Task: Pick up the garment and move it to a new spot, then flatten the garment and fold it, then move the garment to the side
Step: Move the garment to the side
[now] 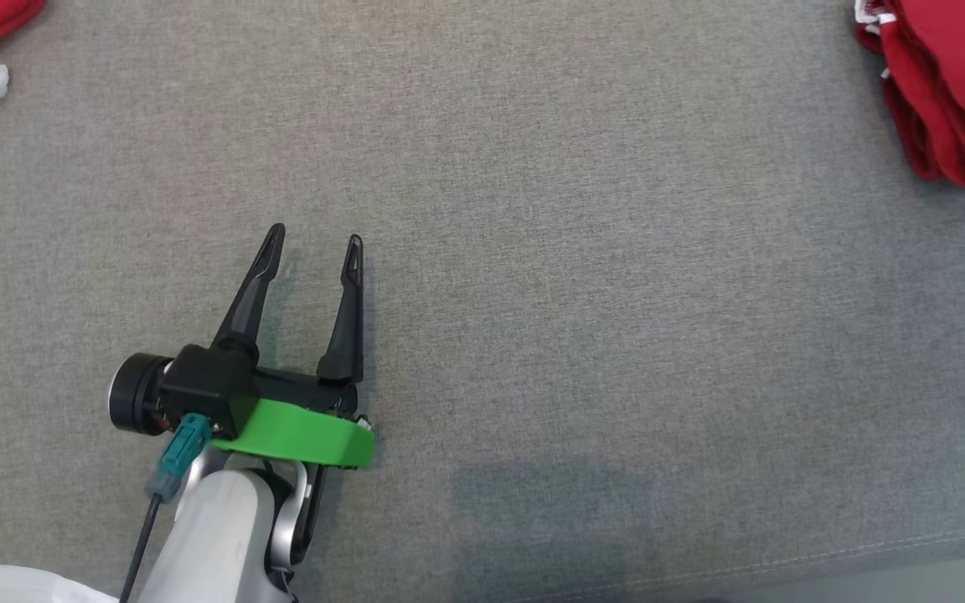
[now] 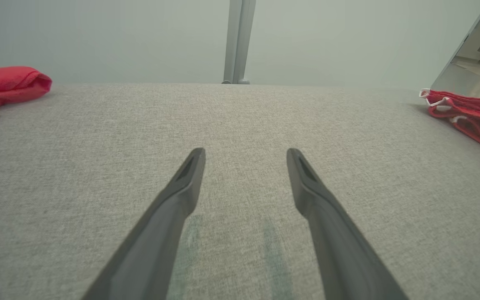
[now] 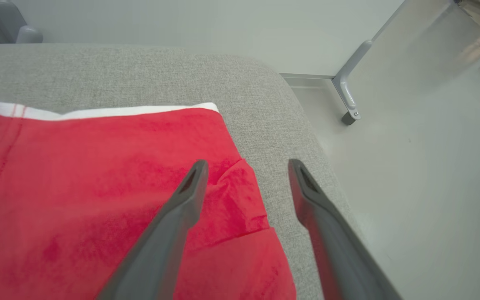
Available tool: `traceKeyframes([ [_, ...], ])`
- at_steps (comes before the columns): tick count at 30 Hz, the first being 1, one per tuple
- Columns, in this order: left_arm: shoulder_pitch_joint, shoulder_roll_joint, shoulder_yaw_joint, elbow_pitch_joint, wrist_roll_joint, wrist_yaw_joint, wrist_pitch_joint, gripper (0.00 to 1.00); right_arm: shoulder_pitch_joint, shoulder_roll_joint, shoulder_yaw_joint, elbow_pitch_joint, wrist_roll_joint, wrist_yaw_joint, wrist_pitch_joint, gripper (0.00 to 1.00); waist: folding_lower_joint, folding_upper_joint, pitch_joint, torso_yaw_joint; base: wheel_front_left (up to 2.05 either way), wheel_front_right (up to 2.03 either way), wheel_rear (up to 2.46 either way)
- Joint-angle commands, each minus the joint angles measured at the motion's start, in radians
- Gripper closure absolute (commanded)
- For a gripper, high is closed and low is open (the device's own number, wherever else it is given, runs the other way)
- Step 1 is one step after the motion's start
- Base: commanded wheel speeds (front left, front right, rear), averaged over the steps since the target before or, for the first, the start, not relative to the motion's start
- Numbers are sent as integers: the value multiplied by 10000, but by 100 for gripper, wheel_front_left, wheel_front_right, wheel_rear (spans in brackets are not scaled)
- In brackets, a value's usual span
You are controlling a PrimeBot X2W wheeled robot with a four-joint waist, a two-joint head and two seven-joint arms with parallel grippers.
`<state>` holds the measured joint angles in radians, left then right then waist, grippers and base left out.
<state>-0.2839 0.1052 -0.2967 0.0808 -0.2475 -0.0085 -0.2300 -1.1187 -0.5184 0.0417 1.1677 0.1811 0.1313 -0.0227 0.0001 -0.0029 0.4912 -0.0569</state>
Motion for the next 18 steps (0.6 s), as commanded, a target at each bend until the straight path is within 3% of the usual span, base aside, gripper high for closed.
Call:
traceKeyframes([
  [1, -36, 59, -4, -18, -54, 45, 10, 0, -121, 4, -40, 60, -59, -11, -126, 0, -1, 29, -81, -83, 0, 0, 0],
  [11, 208, 41, 50, 361, -304, 109, -63, 0, 319, 927, 342, 44, 90, -11, -1345, 0, -1, 29, -1165, -383, 0, 0, 0],
  [18, 411, -65, 287, 883, -573, 169, -239, 0, 1182, 1290, 1128, -640, 768, -12, -2039, 0, -1, 29, -2377, -165, 0, 0, 0],
])
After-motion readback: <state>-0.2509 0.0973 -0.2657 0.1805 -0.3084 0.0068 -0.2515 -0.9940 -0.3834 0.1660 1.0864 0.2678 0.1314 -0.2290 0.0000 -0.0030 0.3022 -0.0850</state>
